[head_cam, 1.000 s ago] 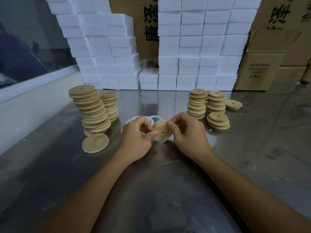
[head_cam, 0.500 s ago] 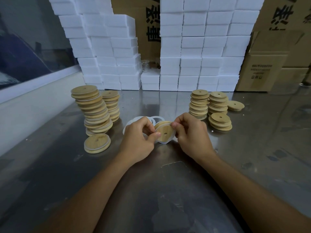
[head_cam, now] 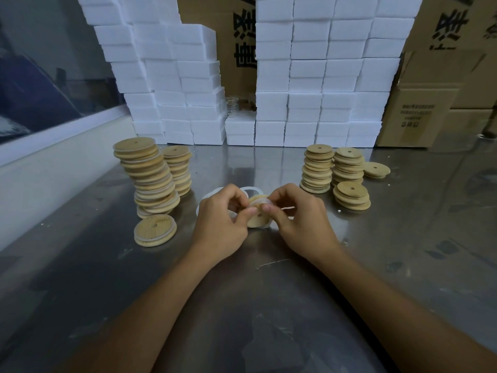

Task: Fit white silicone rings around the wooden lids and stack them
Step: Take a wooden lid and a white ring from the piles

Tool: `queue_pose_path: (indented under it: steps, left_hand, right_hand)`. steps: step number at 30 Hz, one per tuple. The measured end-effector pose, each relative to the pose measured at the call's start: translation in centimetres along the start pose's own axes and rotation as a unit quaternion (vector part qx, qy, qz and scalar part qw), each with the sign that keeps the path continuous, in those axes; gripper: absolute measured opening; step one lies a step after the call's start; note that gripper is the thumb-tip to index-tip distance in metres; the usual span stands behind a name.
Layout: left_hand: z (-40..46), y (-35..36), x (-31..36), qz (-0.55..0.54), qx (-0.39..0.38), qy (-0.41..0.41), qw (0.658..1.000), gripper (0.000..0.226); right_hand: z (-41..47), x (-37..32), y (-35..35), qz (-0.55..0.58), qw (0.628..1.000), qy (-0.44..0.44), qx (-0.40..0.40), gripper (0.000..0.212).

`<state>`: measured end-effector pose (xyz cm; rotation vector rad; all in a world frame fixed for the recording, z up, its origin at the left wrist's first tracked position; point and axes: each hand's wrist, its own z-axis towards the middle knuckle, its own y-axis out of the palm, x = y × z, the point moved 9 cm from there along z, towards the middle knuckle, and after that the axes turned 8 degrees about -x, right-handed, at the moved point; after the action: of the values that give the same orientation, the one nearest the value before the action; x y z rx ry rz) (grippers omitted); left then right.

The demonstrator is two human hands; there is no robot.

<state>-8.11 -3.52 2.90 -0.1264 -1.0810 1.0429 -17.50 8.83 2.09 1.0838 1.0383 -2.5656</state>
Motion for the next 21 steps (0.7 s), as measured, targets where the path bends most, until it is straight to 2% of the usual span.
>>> queue_pose_path:
  steps: [6,10,15,21]
  left_hand:
    - [0.0,0.1,0.1,0.000,-0.009,0.009,1.000,0.029]
    - [0.2,0.3,0.4,-0.002,-0.024,0.013,1.000,0.033]
    - [0.1,0.4,0.6,-0.004,-0.029,0.012,1.000,0.037]
    - [0.1,0.5,0.3,-0.010,-0.033,0.006,0.999,0.036]
  right_hand:
    - [0.2,1.5,-0.2,0.083,0.995,0.060,0.001,0.010]
    - [0.4,1.5,-0.4,0.116,0.991,0.060,-0.018,0.014]
    - [0.5,2.4,-0.6,0.159,0.983,0.083,-0.035,0.008]
    - [0.2,2.9,-0.3,0.197,0.975,0.100,-0.031,0.009]
